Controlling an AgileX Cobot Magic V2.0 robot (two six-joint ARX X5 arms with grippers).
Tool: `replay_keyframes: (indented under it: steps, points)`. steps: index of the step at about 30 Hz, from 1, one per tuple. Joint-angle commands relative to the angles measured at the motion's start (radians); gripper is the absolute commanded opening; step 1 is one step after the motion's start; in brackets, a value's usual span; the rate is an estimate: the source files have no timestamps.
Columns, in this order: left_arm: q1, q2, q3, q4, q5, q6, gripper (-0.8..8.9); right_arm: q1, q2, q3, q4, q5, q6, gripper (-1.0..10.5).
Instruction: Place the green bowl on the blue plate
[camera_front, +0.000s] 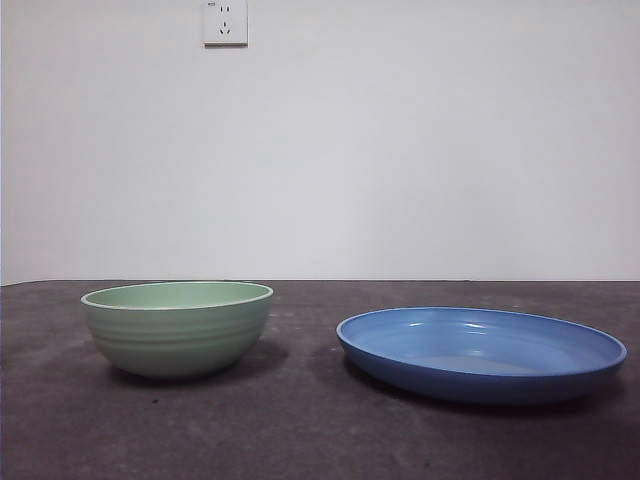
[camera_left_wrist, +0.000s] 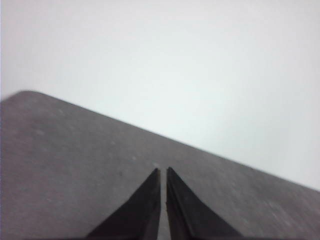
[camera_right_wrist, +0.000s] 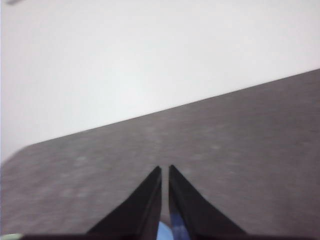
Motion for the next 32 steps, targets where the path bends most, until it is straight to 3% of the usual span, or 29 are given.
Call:
replay_keyframes:
  steps: [1,5,10,17,22,32]
  points:
    - [-0.002,0.097,0.127,-0.046,0.023,0.025,0.20,0.000,0.065,0.080,0.000,-0.067,0.038,0.2]
    - [-0.012,0.213,0.265,-0.095,0.095,0.027,0.20,0.000,0.180,0.206,-0.053,-0.187,0.043,0.2]
    - [-0.051,0.322,0.373,-0.097,0.240,0.027,0.20,0.029,0.298,0.348,-0.168,-0.261,0.042,0.2]
    - [-0.172,0.418,0.420,-0.098,0.437,0.005,0.20,0.160,0.424,0.493,-0.314,-0.298,0.021,0.2]
    - [-0.222,0.448,0.420,-0.102,0.575,0.004,0.20,0.224,0.439,0.509,-0.298,-0.327,0.014,0.2]
    - [-0.224,0.448,0.420,-0.095,0.577,0.004,0.21,0.228,0.439,0.509,-0.241,-0.328,0.016,0.2]
